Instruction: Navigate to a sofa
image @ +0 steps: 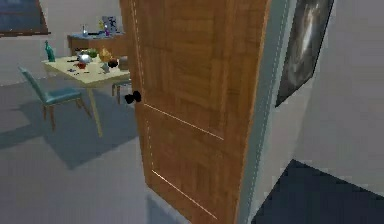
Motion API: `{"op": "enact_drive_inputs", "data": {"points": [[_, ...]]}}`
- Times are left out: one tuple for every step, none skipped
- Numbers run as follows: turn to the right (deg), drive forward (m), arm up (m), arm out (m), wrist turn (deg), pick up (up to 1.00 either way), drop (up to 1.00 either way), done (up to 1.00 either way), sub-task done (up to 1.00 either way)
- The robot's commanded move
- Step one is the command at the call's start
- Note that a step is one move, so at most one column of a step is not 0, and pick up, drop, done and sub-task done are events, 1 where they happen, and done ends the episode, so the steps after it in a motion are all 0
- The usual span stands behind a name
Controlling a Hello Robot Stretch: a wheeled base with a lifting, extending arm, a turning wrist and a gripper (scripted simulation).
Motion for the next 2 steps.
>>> {"op": "enact_drive_inputs", "data": {"points": [[0.0,0.20,0.00,0.00,0.0,0.00,0.00,0.00,0.00],[-45.0,0.00,0.00,0.00,0.0,0.00,0.00,0.00,0.00]]}}
